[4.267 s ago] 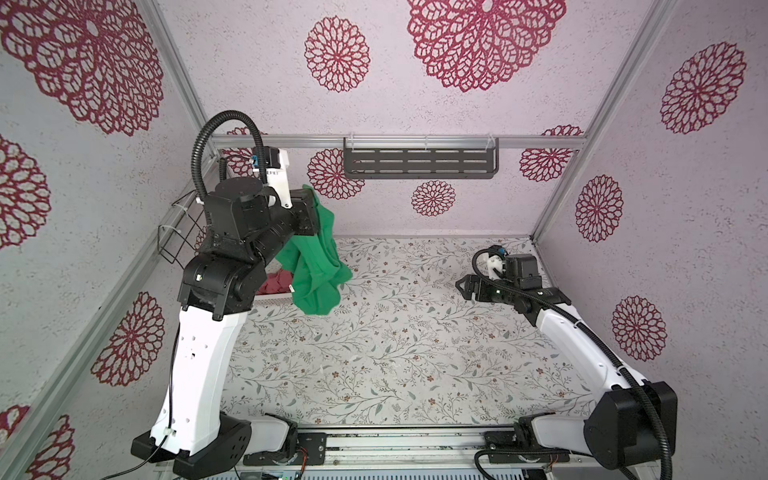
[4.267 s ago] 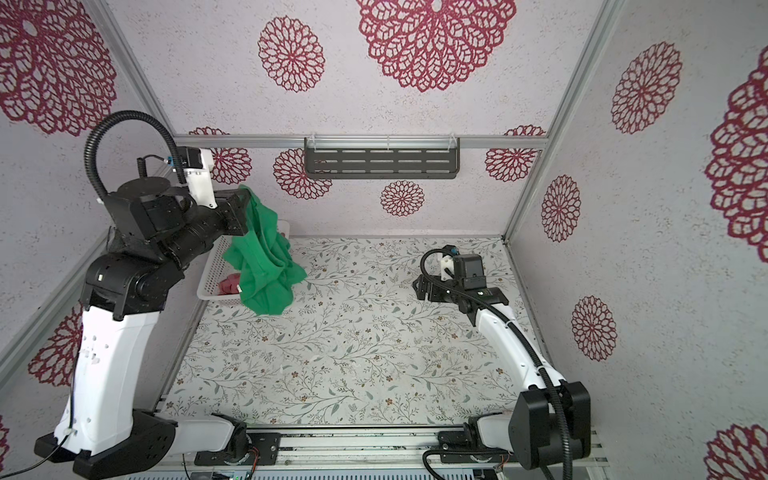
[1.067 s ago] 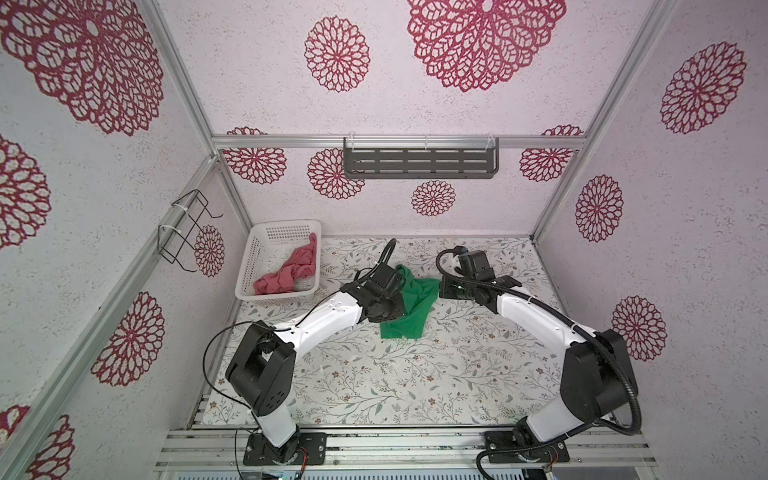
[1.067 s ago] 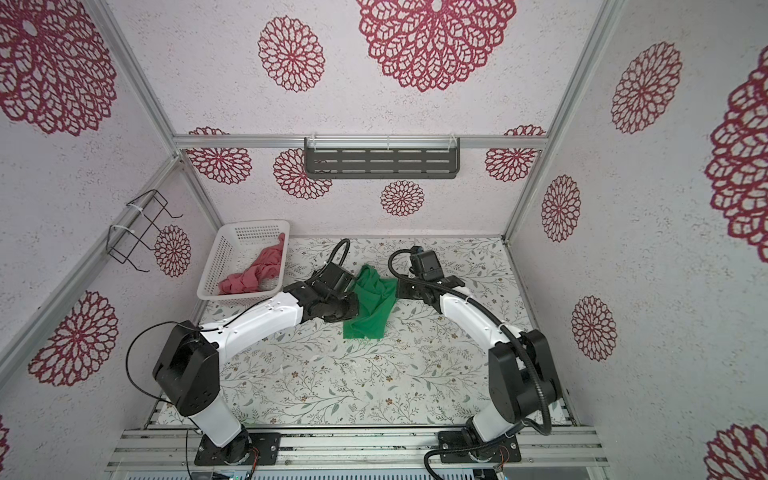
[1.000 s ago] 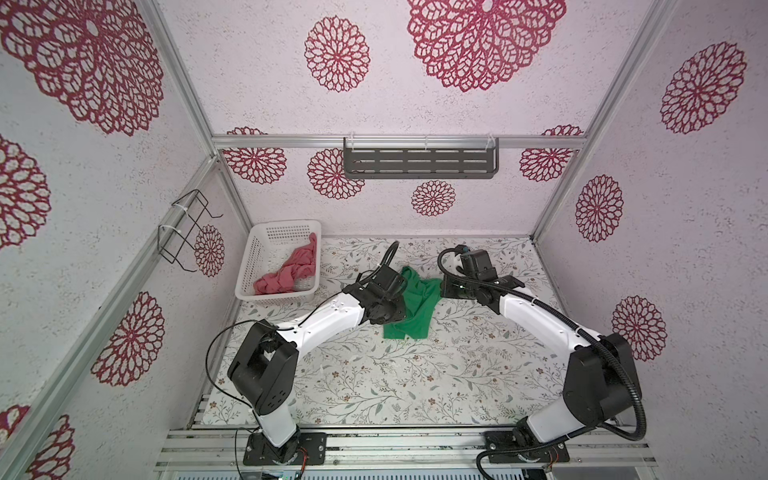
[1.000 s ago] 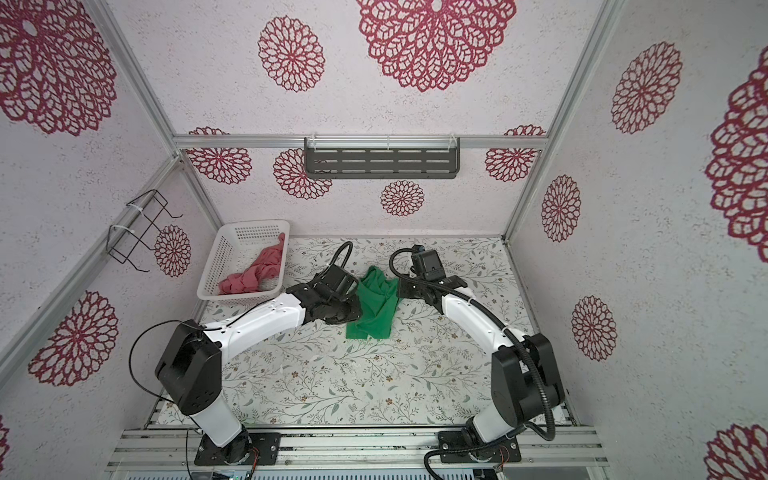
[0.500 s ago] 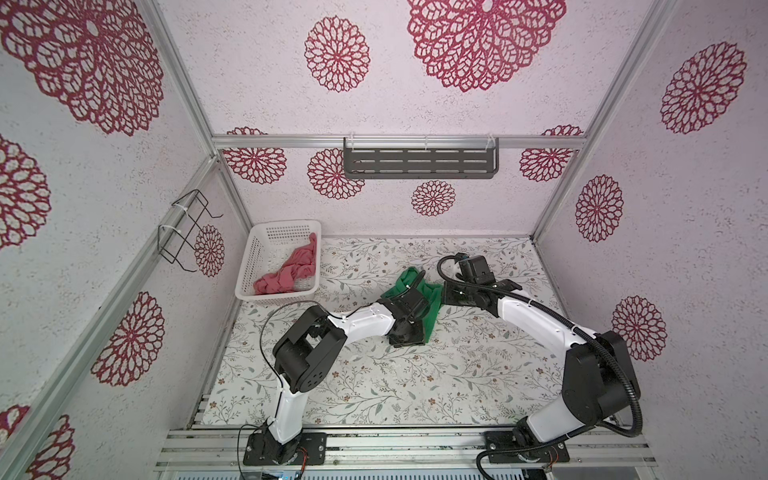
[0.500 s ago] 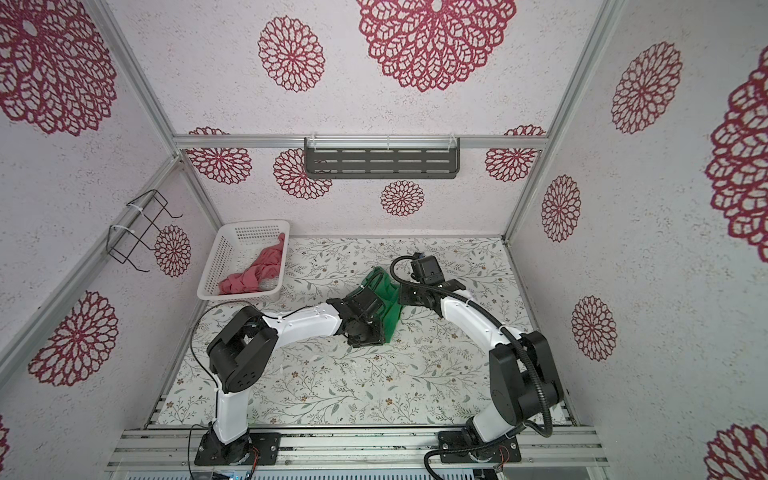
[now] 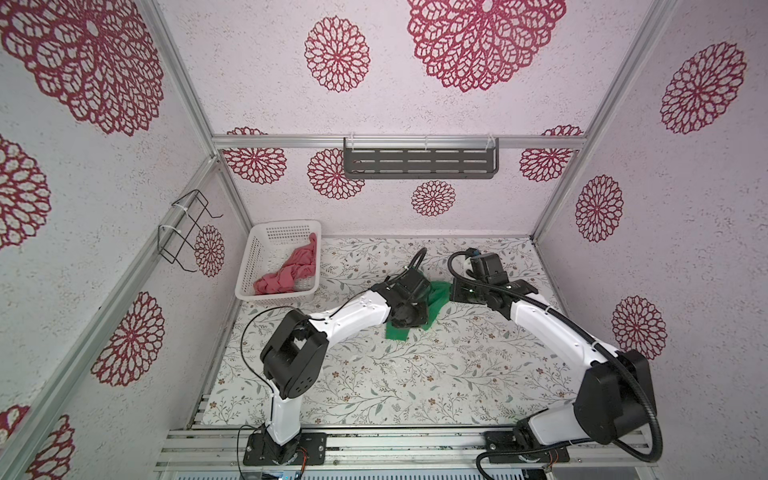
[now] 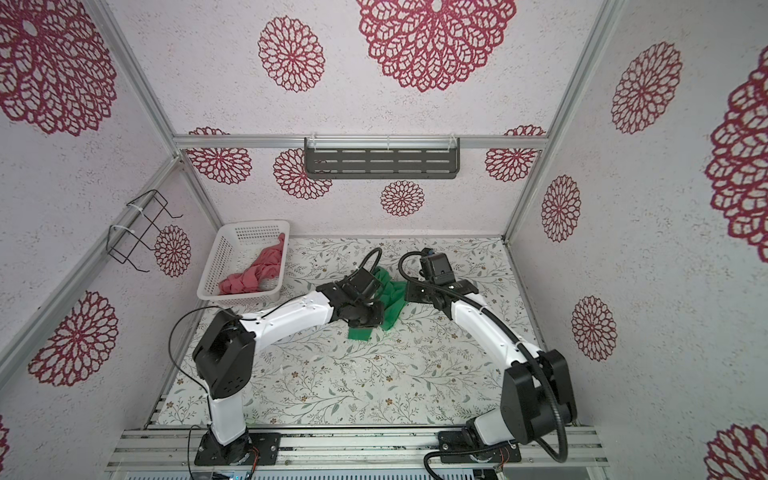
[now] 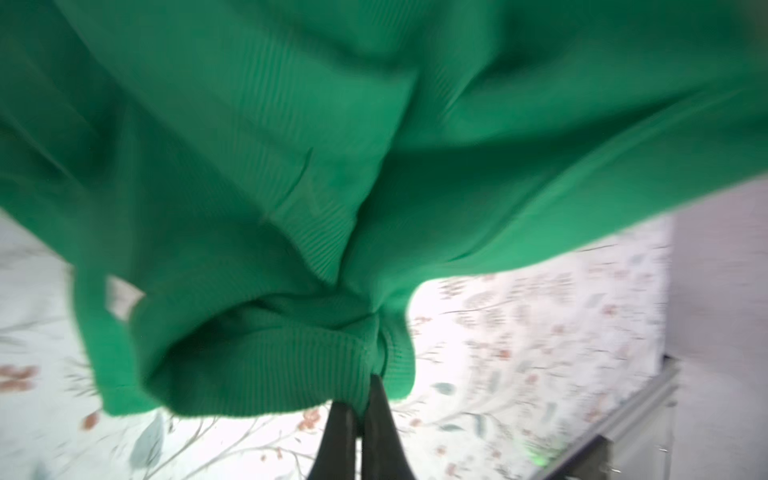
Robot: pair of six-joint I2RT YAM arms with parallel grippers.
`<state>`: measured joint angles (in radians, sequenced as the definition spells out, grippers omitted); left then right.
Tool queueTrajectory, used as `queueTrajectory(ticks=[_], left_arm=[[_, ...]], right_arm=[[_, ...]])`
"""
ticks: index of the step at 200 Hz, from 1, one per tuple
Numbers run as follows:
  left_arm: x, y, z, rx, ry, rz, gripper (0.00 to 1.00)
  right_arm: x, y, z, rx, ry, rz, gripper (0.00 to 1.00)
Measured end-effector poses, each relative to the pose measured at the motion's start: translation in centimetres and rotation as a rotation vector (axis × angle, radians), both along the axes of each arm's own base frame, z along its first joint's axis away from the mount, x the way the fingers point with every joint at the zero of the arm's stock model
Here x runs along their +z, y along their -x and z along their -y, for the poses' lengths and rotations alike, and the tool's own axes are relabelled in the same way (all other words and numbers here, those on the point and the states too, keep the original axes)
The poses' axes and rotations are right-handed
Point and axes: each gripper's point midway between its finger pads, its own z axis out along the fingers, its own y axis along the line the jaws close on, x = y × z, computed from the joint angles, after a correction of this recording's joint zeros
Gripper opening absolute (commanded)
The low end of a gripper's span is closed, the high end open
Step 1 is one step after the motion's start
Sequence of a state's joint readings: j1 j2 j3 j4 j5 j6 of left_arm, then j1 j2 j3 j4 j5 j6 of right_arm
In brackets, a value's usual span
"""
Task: Fold and stack the tank tops
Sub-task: 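Lift and stretch the green tank top between both grippers, then lay it down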
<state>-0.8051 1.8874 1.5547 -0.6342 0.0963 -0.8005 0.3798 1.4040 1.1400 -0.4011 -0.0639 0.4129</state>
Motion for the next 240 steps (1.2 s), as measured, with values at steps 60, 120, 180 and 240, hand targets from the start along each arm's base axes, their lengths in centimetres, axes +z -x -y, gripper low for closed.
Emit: queueTrajectory(ticks=[60, 120, 180, 240], left_arm=[[16.1, 0.0, 0.7, -0.074, 0.250, 0.269, 0.00], [14.5, -2.7, -9.7, 0.133, 0.299, 0.273, 0.00], [4.1, -6.1, -20.7, 0.404, 0.138, 0.129, 0.08], [1.9, -9.2, -23.1, 0.430, 0.005, 0.119, 0.56]], right_arm=[[6.7, 0.2, 4.8, -0.094, 0.018, 0.119, 0.00], [7.1, -0.4, -3.7, 0.122, -0.029, 0.078, 0.31], [4.0, 0.4, -6.9, 0.214, -0.036, -0.016, 0.64], [-6.9, 5.7, -1.4, 0.073, 0.097, -0.271, 0.50]])
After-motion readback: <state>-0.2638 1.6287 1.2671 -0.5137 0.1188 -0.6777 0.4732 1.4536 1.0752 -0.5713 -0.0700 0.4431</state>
